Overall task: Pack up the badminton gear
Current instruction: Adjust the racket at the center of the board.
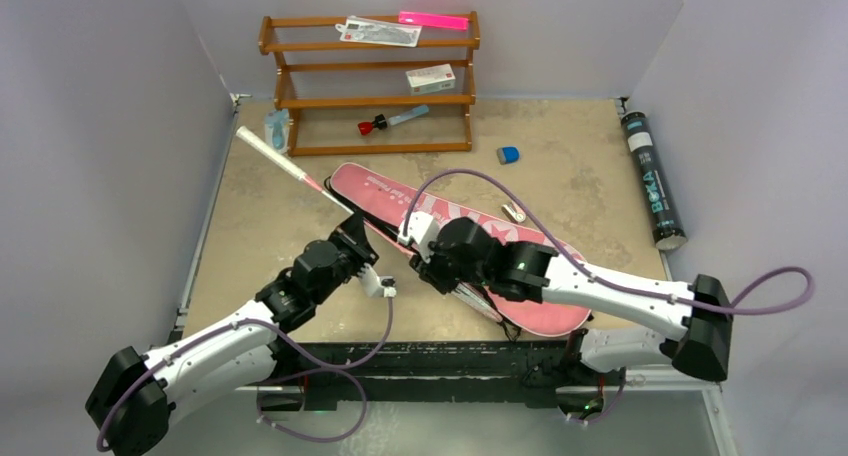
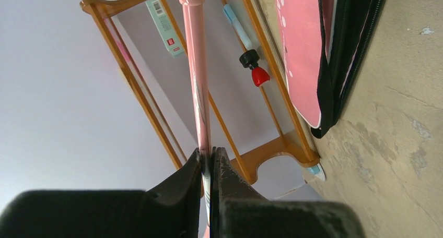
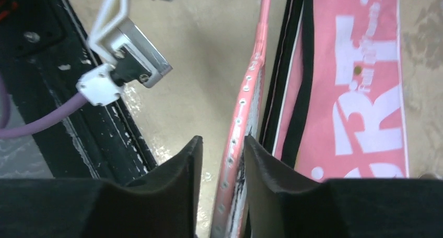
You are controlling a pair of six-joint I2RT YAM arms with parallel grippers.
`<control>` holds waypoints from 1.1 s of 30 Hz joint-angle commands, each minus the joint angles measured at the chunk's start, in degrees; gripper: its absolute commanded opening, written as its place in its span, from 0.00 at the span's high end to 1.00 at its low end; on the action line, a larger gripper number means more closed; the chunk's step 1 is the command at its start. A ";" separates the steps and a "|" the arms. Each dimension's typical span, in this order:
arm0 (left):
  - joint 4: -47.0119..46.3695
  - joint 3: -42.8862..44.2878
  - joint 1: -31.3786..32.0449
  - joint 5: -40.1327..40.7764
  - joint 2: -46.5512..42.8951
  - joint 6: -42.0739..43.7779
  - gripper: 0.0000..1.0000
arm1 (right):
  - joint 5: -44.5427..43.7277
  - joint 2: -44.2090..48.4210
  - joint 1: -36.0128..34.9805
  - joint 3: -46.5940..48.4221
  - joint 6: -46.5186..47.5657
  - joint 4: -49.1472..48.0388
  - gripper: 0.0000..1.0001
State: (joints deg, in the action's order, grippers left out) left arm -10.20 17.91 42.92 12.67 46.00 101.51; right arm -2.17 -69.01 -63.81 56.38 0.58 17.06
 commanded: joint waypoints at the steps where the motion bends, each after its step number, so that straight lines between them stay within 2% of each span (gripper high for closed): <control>1: -2.77 -0.57 0.35 -2.10 -2.56 -0.48 1.00 | -15.10 -3.35 -4.00 0.13 -1.67 2.42 0.74; 3: -2.05 -0.85 0.33 -2.97 -3.77 -0.80 0.97 | -17.42 -3.18 -4.55 -0.23 -2.82 1.74 0.87; 6: -0.09 -0.78 0.37 -4.28 -5.20 -1.94 0.84 | -18.05 -1.55 -4.57 -0.41 -3.08 0.06 1.00; 7: 0.86 -0.51 0.33 -4.81 -5.84 -2.57 0.80 | -18.29 -1.03 -4.57 -0.29 -3.02 -0.34 1.00; 10: 6.10 1.61 0.39 -6.65 -7.26 -6.11 0.58 | -18.74 -0.56 -4.50 0.49 -2.74 -0.44 1.00; 12: 11.40 4.95 0.68 -8.63 -8.27 -14.12 0.50 | -19.59 -0.90 -4.54 1.01 -2.91 -0.15 1.00; 14: 22.20 9.98 1.14 -11.73 -8.85 -22.71 0.35 | -20.40 -1.14 -4.50 1.58 -3.62 0.64 1.00; 15: 26.96 12.29 1.26 -13.28 -8.90 -26.61 0.32 | -20.49 -1.06 -4.56 1.78 -4.00 1.03 1.00; 18: 32.64 18.35 1.38 -16.40 -8.53 -44.93 0.25 | -20.55 -0.09 -4.50 1.23 -4.64 0.21 1.00; 22: 30.99 26.39 1.39 -2.04 -5.80 -74.03 0.21 | -18.46 0.68 -4.54 0.66 -5.57 -0.57 1.00; 27: 41.96 39.64 1.38 7.69 -1.04 -99.83 0.19 | -20.41 -0.75 -4.52 1.95 -5.92 -1.05 1.00; 29: 45.61 43.43 1.38 8.88 0.36 -110.13 0.18 | -20.50 -1.00 -4.55 1.91 -6.27 -1.23 1.00; 30: 46.60 44.68 1.38 11.92 0.61 -116.62 0.17 | -20.50 -0.99 -4.52 1.82 -6.29 -1.42 1.00; 32: 52.18 46.26 1.38 22.00 0.49 -137.03 0.17 | -20.25 -1.03 -4.54 1.63 -6.22 -1.80 1.00; 33: 57.58 46.62 1.38 25.87 -0.01 -148.50 0.23 | -20.16 -1.17 -4.49 1.63 -6.22 -1.85 1.00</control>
State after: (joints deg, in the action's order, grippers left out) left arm 32.38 60.80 44.29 21.28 46.59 -2.87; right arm -20.23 -70.54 -68.20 55.92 -4.60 19.25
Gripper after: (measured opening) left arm 0.827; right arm 0.079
